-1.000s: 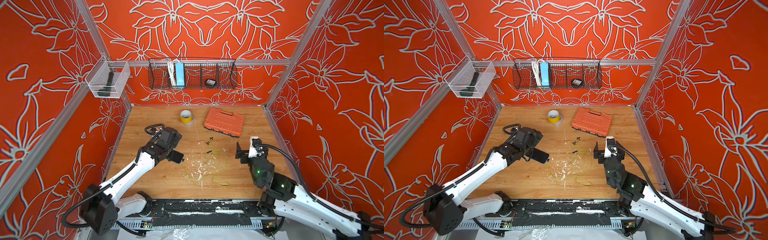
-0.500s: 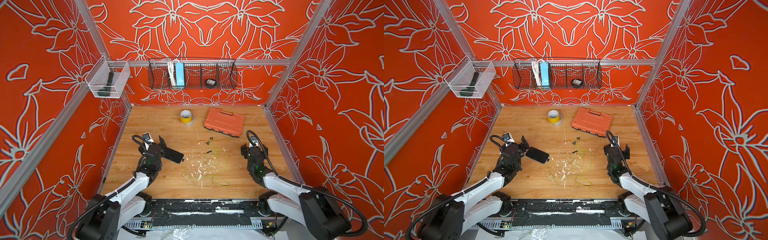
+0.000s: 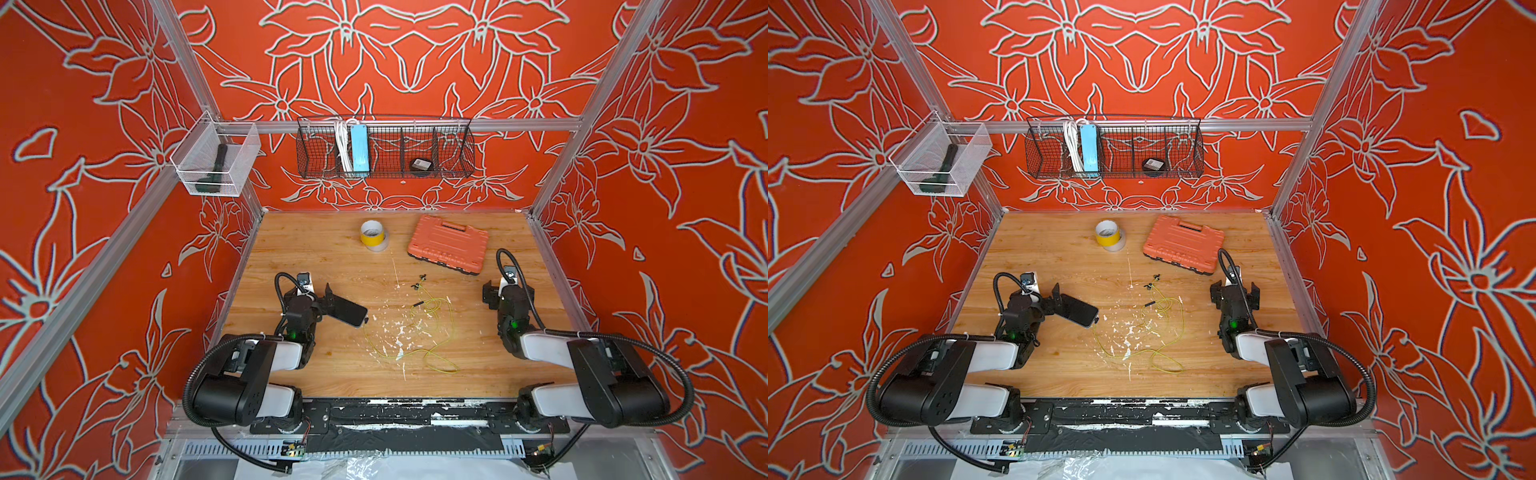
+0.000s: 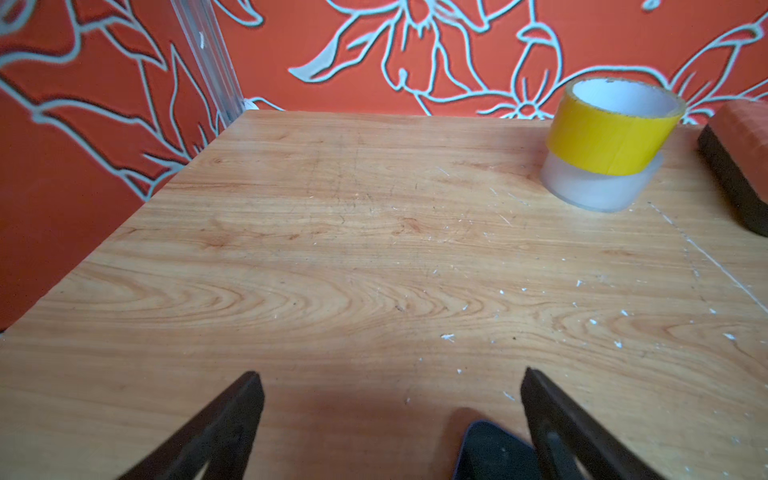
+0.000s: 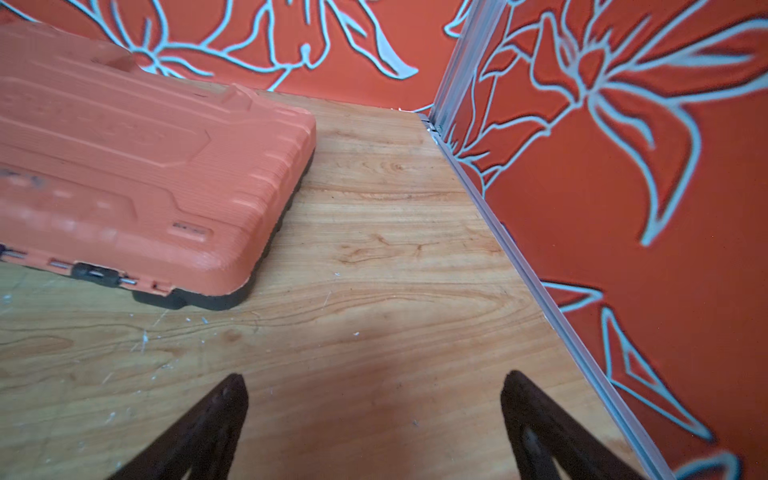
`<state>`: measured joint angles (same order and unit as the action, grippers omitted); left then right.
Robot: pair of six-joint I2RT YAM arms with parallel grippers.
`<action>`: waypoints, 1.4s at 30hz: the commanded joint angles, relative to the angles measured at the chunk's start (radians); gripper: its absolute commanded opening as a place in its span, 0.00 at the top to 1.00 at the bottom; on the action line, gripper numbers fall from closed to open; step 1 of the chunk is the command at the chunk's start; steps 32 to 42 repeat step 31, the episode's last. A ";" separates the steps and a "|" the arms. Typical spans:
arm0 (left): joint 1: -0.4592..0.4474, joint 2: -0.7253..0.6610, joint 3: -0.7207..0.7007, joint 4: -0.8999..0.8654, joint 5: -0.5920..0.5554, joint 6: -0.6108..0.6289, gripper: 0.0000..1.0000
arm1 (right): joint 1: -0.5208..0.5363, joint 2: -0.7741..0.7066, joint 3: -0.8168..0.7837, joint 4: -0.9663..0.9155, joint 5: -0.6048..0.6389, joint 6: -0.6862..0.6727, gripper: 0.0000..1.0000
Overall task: Plug wired earphones into phones
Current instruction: Reset both arms
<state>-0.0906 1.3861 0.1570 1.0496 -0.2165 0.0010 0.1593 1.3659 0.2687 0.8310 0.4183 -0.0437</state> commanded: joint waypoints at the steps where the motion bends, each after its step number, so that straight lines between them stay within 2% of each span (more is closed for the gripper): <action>1: 0.017 0.045 -0.053 0.229 0.078 0.014 0.02 | -0.021 0.072 -0.043 0.204 -0.135 -0.013 0.02; 2: 0.017 0.024 -0.039 0.172 0.081 0.012 0.02 | -0.020 0.093 -0.050 0.251 -0.137 -0.020 0.02; 4: 0.019 0.036 -0.039 0.194 0.082 0.011 0.02 | -0.030 0.025 0.000 0.038 -0.137 0.015 0.02; 6: 0.025 0.020 -0.030 0.144 0.093 0.007 0.02 | -0.043 0.084 0.024 0.088 -0.116 0.024 0.02; 8: 0.025 0.030 -0.038 0.177 0.090 0.010 0.02 | -0.068 0.044 0.051 -0.033 -0.149 0.054 0.02; 10: 0.026 0.021 -0.037 0.170 0.088 0.008 0.02 | -0.076 0.067 0.040 0.028 -0.159 0.053 0.02; 12: 0.025 0.018 -0.035 0.156 0.089 0.007 0.02 | -0.077 0.044 0.050 -0.030 -0.160 0.058 0.02; 42: 0.025 0.021 -0.036 0.164 0.088 0.008 0.02 | -0.078 0.051 0.049 -0.017 -0.161 0.054 0.02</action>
